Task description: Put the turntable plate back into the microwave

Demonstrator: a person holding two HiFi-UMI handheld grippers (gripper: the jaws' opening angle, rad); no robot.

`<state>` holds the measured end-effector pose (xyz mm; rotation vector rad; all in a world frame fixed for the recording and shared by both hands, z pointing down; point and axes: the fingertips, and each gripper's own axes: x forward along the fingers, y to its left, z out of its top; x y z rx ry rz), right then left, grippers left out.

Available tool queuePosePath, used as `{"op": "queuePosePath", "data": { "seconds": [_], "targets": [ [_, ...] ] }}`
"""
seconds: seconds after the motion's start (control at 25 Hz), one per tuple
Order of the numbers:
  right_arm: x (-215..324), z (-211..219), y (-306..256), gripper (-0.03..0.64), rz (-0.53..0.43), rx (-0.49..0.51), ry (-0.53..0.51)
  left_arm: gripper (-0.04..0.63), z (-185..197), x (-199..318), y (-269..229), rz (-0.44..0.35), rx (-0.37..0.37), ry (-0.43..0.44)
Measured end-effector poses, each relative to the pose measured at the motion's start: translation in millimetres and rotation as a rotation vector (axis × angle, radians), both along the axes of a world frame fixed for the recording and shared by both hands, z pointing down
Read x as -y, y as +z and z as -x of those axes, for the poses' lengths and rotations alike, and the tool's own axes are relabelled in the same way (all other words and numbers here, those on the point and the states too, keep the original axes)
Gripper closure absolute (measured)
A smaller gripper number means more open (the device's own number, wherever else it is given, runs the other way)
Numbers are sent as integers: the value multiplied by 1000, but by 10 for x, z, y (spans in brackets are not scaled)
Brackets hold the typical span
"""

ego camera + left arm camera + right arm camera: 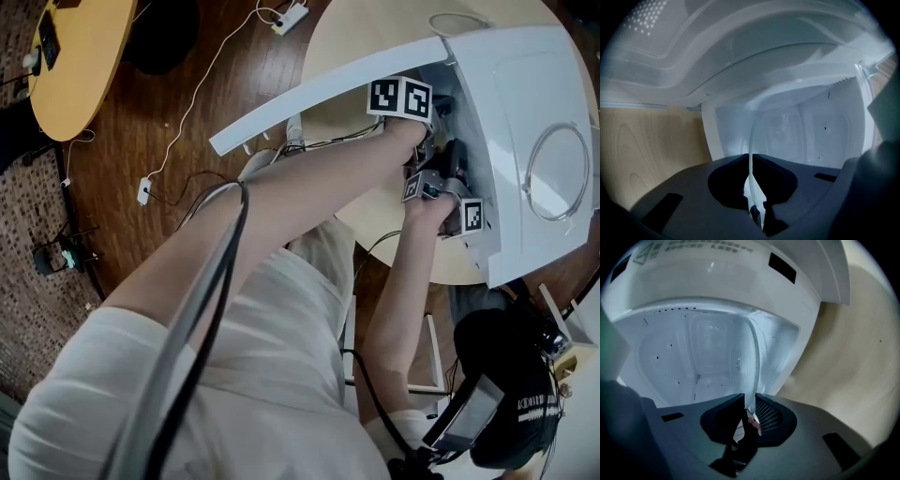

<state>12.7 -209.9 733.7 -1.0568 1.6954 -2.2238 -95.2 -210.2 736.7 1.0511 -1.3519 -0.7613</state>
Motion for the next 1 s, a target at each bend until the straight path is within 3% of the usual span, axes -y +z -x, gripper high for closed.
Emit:
{"op": "queuePosePath", "data": {
  "seconds": [0.28, 0.44, 0.72, 1.0],
  "targets": [
    [12, -68, -79, 568, -55, -55, -25, 561, 138, 50, -20, 1, 51, -44],
    [27, -155, 28, 485, -62, -72, -16, 561, 208, 77, -49, 8, 102, -57],
    [48, -44, -22, 485, -53, -24, 14, 559, 203, 74, -101, 4, 186, -20],
    [109, -46, 10, 485, -61, -33, 30, 558, 287, 29, -206, -2, 275, -49]
  ]
}}
